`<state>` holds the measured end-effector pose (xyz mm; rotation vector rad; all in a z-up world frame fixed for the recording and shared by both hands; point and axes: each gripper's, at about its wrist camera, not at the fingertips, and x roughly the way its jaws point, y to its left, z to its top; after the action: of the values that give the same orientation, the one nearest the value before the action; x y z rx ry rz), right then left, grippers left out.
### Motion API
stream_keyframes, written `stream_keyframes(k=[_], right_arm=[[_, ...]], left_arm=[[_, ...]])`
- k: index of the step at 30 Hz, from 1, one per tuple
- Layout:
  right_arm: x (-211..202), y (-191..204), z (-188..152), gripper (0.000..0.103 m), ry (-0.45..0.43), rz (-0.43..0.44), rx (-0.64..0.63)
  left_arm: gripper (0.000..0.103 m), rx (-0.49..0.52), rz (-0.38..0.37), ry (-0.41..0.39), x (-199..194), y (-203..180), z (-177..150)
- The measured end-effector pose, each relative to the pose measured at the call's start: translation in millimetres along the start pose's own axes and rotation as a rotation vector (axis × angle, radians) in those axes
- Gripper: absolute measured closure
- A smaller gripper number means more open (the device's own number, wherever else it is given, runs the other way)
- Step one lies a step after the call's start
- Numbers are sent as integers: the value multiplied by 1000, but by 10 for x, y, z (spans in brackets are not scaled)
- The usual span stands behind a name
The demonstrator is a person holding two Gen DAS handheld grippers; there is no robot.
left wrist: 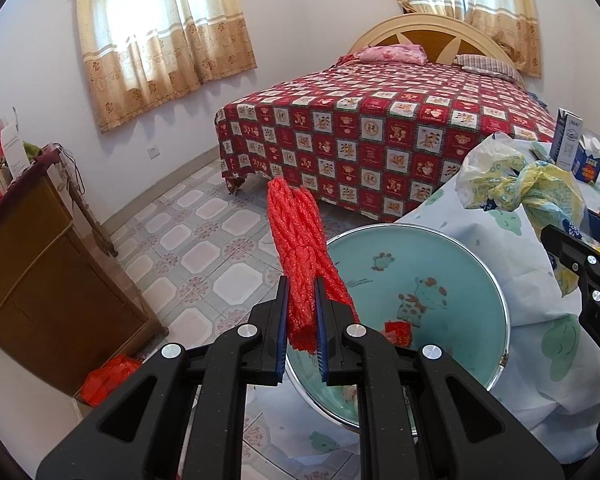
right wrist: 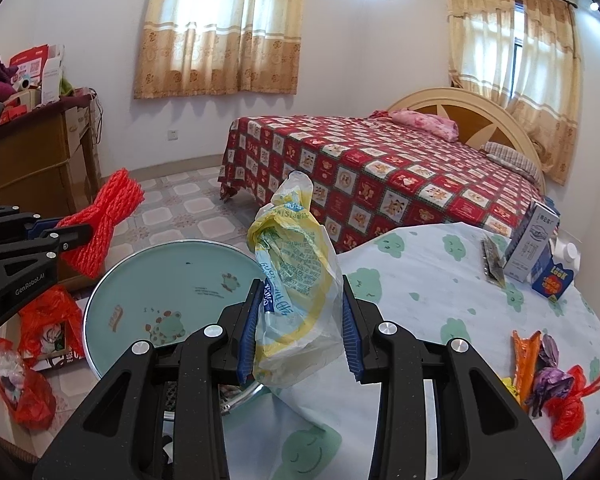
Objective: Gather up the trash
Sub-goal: 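Carry the red mesh over the teal bin with the left gripper while the right carries the printed bag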
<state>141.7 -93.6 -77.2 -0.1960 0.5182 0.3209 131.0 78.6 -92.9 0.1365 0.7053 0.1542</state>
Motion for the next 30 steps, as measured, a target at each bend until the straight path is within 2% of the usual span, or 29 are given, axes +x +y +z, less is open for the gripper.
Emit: stream_keyframes(k=[30], right_arm=[[82,133,23,67,10,29,-22]], left_arm=[[91,-28,8,15,60,59,3]])
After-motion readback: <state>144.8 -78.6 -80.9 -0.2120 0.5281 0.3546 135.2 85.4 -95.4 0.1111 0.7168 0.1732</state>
